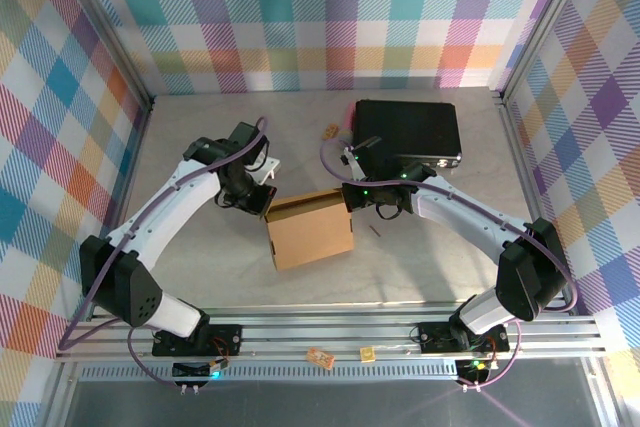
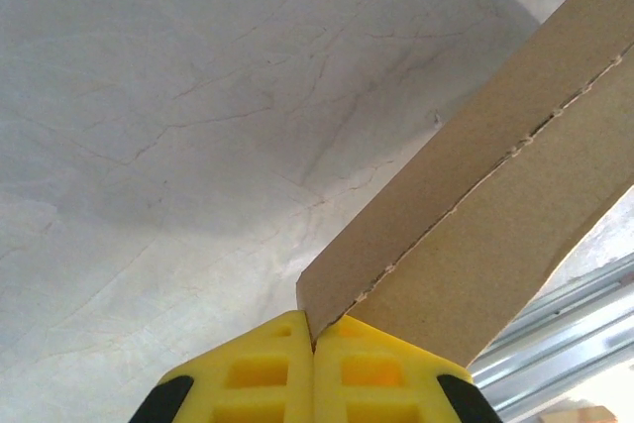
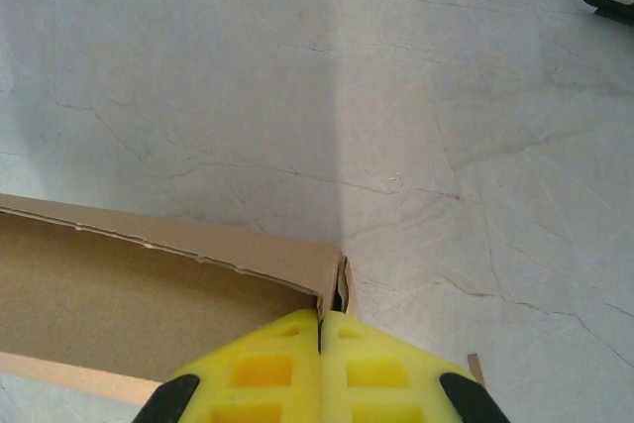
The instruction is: Fold the paper box
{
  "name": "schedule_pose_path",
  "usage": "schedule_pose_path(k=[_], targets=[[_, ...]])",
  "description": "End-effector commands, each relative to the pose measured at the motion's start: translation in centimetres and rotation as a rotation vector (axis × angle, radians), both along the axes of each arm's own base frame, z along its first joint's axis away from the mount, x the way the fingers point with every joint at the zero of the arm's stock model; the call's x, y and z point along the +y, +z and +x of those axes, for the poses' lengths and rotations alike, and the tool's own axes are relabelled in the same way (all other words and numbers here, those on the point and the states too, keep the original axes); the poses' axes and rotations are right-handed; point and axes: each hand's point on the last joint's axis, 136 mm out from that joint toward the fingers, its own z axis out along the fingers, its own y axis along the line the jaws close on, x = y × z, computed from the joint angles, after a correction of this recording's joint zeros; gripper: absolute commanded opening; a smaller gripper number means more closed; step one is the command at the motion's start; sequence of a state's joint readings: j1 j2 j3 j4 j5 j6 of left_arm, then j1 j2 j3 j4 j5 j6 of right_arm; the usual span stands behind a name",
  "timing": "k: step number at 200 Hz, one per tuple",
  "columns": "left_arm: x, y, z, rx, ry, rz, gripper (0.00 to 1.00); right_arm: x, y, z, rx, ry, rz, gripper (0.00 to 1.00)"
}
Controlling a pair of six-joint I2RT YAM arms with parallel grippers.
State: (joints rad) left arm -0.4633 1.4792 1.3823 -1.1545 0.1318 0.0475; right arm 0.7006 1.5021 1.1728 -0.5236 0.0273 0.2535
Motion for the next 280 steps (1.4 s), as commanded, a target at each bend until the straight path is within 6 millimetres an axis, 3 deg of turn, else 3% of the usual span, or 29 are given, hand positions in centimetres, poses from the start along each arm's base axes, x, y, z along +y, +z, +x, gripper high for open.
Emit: schedule_pose_path(k=[1, 80, 132, 280], targets=[[-1.5, 1.2, 0.1, 0.04, 0.056, -0.075, 0.01, 0.7, 1.4, -0.4, -0.005, 0.017, 0.039, 0.0], [-2.5, 1.5, 1.1, 0.147, 0.225, -0.075, 0.0, 1.0, 1.5, -0.5, -0.006, 0.021, 0.044, 0.0], [-1.9, 1.7, 2.0, 0.099, 0.294, -0.034, 0.0, 1.0, 1.7, -0.4, -0.004, 0.011, 0.044, 0.0], [-3.5, 1.7, 3.0, 0.164, 0.45, -0.054, 0.0, 1.3, 1.6, -0.3, 0.003, 0.02, 0.047, 0.0]])
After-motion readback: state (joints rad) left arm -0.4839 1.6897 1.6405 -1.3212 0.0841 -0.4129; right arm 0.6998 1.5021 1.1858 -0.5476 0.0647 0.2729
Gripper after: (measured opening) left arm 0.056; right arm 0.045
